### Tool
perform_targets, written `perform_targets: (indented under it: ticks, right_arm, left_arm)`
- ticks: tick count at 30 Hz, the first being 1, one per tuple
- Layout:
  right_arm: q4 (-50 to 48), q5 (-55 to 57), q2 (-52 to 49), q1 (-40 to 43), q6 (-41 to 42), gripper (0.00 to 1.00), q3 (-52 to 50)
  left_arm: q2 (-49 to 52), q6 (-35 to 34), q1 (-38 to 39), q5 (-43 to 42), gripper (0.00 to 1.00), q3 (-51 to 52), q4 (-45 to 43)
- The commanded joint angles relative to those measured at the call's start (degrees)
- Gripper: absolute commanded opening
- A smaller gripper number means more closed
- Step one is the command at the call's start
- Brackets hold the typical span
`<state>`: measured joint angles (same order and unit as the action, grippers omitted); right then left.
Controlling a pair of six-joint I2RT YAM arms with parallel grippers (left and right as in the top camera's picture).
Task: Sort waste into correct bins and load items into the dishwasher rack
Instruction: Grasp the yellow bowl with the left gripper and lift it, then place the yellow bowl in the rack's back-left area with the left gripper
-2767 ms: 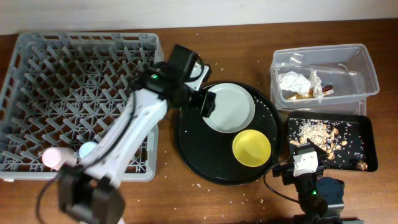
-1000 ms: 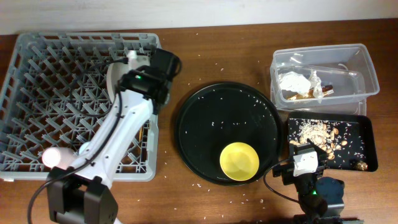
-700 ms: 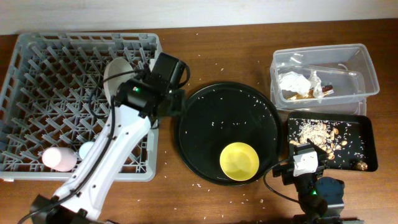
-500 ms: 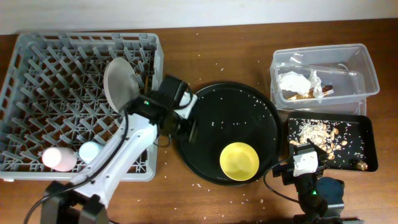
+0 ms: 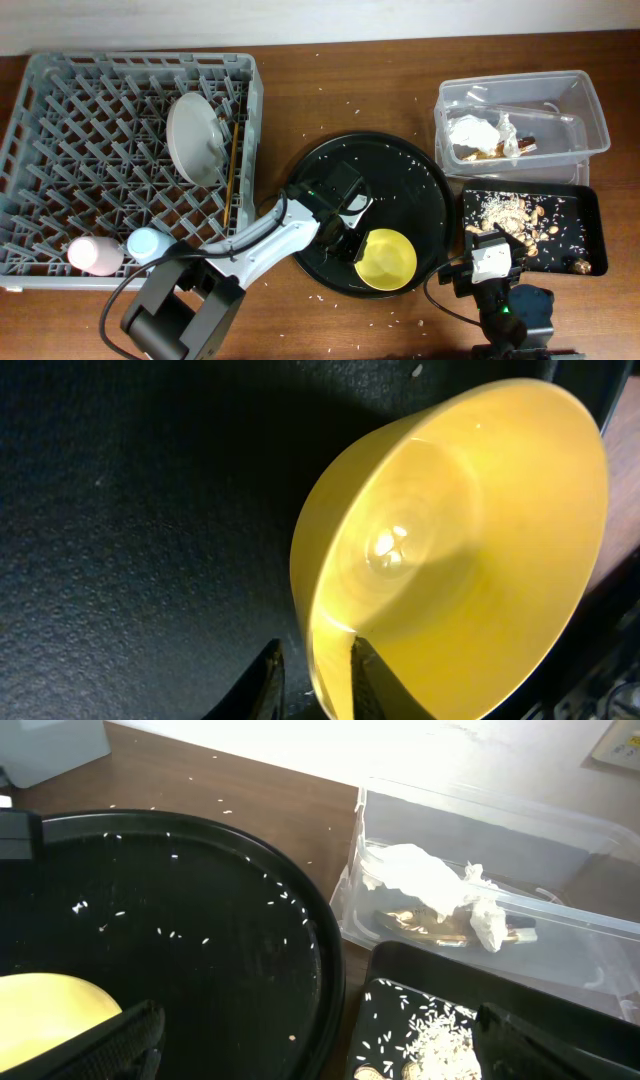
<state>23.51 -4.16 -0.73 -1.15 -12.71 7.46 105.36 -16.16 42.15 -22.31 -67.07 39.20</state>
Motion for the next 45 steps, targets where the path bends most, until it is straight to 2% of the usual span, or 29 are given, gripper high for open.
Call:
perform_targets:
  ticks: [1, 4, 6, 8, 10, 12, 14, 15, 17, 20, 22, 25, 29, 33, 38, 45]
  right_arm:
    - [-0.3, -0.3, 0.5, 0.4, -0.4, 0.98, -0.6]
    - [-0.3, -0.3, 0.5, 0.4, -0.4, 0.98, -0.6]
    - [-0.3, -0.3, 0.5, 0.4, -0.4, 0.98, -0.6]
    - [-0.4, -0.3, 0.5, 0.4, -0.4, 0.98, -0.6]
    - [-0.4, -0.3, 0.5, 0.4, -0.4, 0.98, -0.6]
    - [-0.3, -0.3, 0.5, 0.4, -0.4, 0.98, -0.6]
    - [-0.3, -0.3, 0.5, 0.4, -0.4, 0.98, -0.6]
    - [-0.3, -0.3, 0.5, 0.4, -0.4, 0.99, -0.6]
    - [-0.4, -0.3, 0.5, 0.4, -0.4, 0.98, -0.6]
    - [-0.3, -0.3, 0.5, 0.4, -0.4, 0.99, -0.6]
    - [-0.3, -0.3, 0.5, 0.4, -0.4, 0.98, -0.6]
    - [-0.3, -0.3, 0.5, 0.4, -0.4, 0.98, -0.6]
    - [-0.3, -0.3, 0.5, 0.4, -0.4, 0.98, -0.6]
    - [-0.4, -0.3, 0.5, 0.4, -0.4, 0.98, -0.6]
    - [-0.3, -0.3, 0.5, 0.4, -0.4, 0.98, -0.6]
    - [-0.3, -0.3, 0.5, 0.4, -0.4, 0.98, -0.6]
  left_arm:
    - [1.0, -1.9, 0.1, -0.4, 0.0, -0.8, -0.2]
    - [0.5, -1.8, -1.8, -0.4, 0.0, -7.4, 5.6]
    - [-2.1, -0.7, -6.7, 0.8, 0.0, -19.2, 15.3]
    - [-4.9, -0.7, -12.6, 6.3, 0.0, -29.8, 23.0]
    - [-7.5, -0.7, -18.5, 17.2, 0.0, -39.1, 30.8]
    - [-11.3, -3.1, -26.9, 41.4, 0.0, -47.3, 39.3]
    - [-14.8, -8.0, -34.6, 57.1, 0.0, -48.4, 42.1]
    - [-16.1, -10.4, -38.7, 60.6, 0.0, -48.4, 43.1]
    - [-16.8, -11.3, -48.2, 62.7, 0.0, -48.3, 42.7]
    - [-14.0, -11.4, -57.5, 64.5, 0.0, -43.8, 37.6]
    - [-10.8, -11.5, -57.7, 71.8, 0.0, -40.2, 36.2]
    - [-5.2, -13.8, -57.7, 76.4, 0.0, -37.4, 34.4]
    - [4.4, -13.8, -57.7, 83.3, 0.0, -37.2, 29.8]
    - [10.0, -10.7, -57.7, 83.6, 0.0, -37.2, 24.8]
    - [14.4, -10.5, -57.7, 85.4, 0.0, -37.2, 24.6]
    - [15.2, -10.5, -56.7, 84.9, 0.0, -37.2, 24.9]
